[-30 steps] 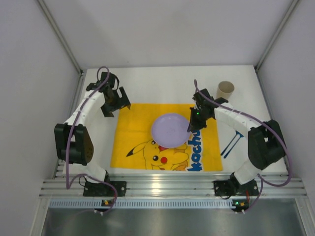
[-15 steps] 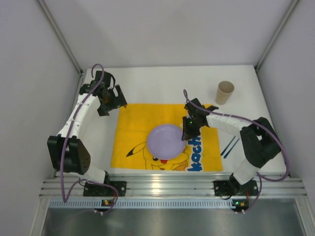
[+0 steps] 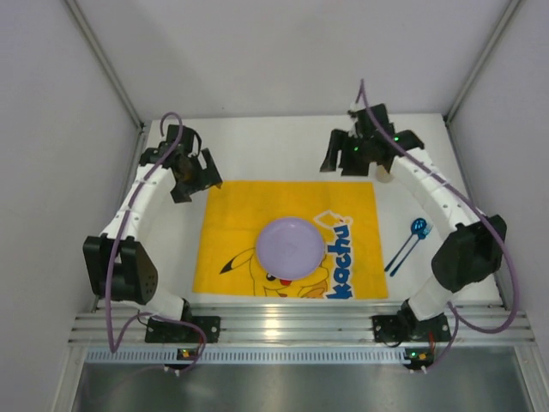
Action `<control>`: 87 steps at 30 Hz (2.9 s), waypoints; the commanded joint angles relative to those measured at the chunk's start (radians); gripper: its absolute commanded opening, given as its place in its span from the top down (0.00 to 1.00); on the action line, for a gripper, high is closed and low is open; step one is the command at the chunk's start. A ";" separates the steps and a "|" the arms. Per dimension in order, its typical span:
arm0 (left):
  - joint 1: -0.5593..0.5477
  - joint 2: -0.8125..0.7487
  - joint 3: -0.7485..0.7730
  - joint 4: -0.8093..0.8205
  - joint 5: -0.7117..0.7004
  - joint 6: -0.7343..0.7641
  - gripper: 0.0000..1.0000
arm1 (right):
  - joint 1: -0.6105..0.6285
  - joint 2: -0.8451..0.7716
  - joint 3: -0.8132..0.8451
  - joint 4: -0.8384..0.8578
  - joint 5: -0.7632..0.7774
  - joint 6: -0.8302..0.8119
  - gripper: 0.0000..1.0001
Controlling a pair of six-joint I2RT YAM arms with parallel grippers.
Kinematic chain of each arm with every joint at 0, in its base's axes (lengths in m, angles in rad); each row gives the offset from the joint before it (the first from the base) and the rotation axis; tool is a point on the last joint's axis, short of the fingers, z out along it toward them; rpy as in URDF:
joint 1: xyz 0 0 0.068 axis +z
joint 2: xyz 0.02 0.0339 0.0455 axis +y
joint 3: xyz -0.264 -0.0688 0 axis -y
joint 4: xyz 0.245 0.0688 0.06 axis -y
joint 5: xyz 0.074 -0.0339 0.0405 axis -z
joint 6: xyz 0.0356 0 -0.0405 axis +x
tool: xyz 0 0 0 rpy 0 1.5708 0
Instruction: Set the dinner table for one person
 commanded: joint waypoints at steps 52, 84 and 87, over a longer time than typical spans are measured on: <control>-0.026 0.357 0.274 0.094 0.132 -0.003 0.02 | -0.210 0.225 0.419 -0.306 0.177 -0.034 1.00; -0.282 -0.087 0.119 0.098 -0.126 0.054 0.03 | -0.073 -0.028 0.139 -0.251 0.374 -0.078 0.28; -0.365 -0.041 0.148 0.117 -0.114 0.057 0.03 | -0.124 -0.111 0.098 -0.254 0.368 -0.071 0.19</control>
